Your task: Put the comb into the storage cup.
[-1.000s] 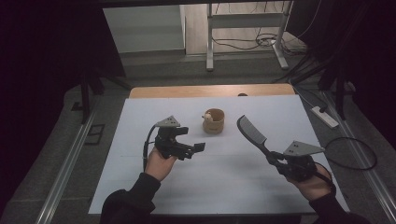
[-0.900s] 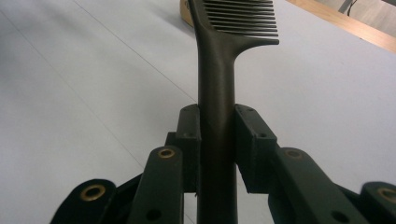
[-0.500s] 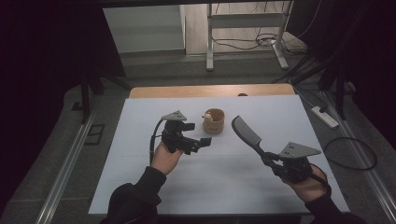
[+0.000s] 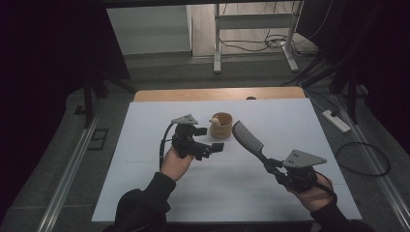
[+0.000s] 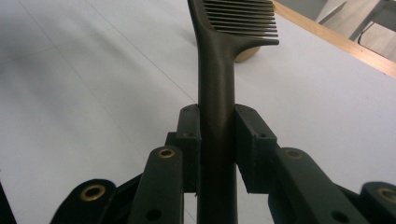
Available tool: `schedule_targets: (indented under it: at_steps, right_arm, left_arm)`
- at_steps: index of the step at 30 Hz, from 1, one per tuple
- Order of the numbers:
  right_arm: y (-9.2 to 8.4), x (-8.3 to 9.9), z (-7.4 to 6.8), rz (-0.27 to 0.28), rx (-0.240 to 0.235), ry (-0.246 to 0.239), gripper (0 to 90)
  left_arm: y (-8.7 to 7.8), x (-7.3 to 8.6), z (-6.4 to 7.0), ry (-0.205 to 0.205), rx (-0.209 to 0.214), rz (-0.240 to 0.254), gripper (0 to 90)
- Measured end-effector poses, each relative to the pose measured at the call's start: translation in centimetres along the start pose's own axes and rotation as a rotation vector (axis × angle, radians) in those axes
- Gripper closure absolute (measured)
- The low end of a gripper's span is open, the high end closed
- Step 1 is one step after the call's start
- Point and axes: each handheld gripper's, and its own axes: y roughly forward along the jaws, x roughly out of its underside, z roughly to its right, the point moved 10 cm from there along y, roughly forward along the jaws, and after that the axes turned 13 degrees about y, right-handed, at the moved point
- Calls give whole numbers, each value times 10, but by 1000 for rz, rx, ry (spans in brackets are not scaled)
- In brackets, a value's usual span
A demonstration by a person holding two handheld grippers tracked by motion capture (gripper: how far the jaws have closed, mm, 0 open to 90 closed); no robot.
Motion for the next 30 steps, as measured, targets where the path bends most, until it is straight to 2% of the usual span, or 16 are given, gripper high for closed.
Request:
schedule_targets:
  at_steps: [11, 21, 30]
  right_arm:
    - [1, -5, -16, 31, -23, -42, 724]
    - [4, -9, -30, 50, -36, -81, 724]
    - [6, -12, -41, 66, -42, -114, 724]
  left_arm:
    - [4, -1, 11, -19, 65, -5, 0]
    - [10, -1, 19, -26, 97, -24, 0]
    - [11, -4, 26, -49, 134, -25, 0]
